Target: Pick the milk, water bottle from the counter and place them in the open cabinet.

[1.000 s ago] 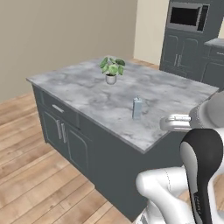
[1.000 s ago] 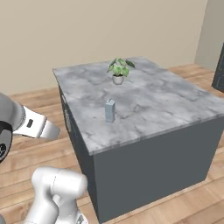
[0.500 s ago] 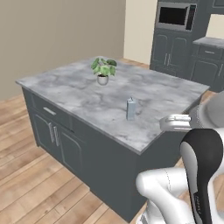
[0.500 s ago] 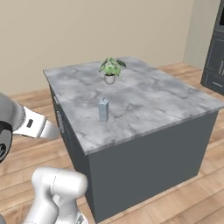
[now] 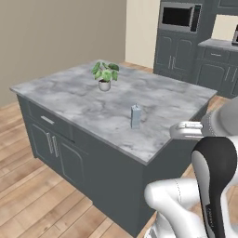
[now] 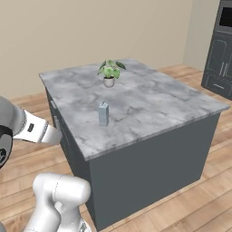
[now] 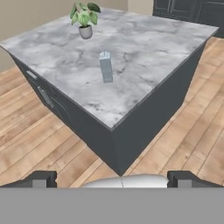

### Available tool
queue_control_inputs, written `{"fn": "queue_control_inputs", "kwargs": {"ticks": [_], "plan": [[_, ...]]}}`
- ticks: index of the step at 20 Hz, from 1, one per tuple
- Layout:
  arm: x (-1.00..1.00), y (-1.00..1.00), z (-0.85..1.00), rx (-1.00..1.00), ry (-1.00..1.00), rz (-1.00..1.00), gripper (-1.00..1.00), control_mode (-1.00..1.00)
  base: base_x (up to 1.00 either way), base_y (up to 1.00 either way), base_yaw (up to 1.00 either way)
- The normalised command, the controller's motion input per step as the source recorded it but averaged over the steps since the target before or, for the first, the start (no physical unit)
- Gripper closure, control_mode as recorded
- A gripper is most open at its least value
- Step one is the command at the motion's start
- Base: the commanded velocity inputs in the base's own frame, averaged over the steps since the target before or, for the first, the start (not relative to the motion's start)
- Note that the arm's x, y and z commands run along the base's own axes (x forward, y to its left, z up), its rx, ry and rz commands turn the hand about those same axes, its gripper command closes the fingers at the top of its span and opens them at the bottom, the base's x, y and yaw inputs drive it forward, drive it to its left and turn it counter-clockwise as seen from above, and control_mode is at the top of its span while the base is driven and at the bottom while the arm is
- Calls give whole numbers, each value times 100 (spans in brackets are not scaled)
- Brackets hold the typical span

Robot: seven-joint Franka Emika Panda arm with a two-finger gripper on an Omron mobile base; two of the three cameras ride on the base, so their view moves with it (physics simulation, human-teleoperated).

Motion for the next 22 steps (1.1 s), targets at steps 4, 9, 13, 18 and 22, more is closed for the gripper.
{"fn": "queue_control_inputs", "kwargs": {"ticks": [4, 9, 13, 18, 22], "plan": [[0, 0, 0, 0, 1, 0, -100, -100, 20, 11, -2], [7, 0, -1, -1, 1, 0, -100, -100, 0, 0, 0], [44, 0, -7, 0, 3, 0, -100, -100, 0, 0, 0], [68, 6, -24, 0, 6, 0, -100, -100, 0, 0, 0], [53, 6, -22, 0, 6, 0, -100, -100, 0, 0, 0]]}}
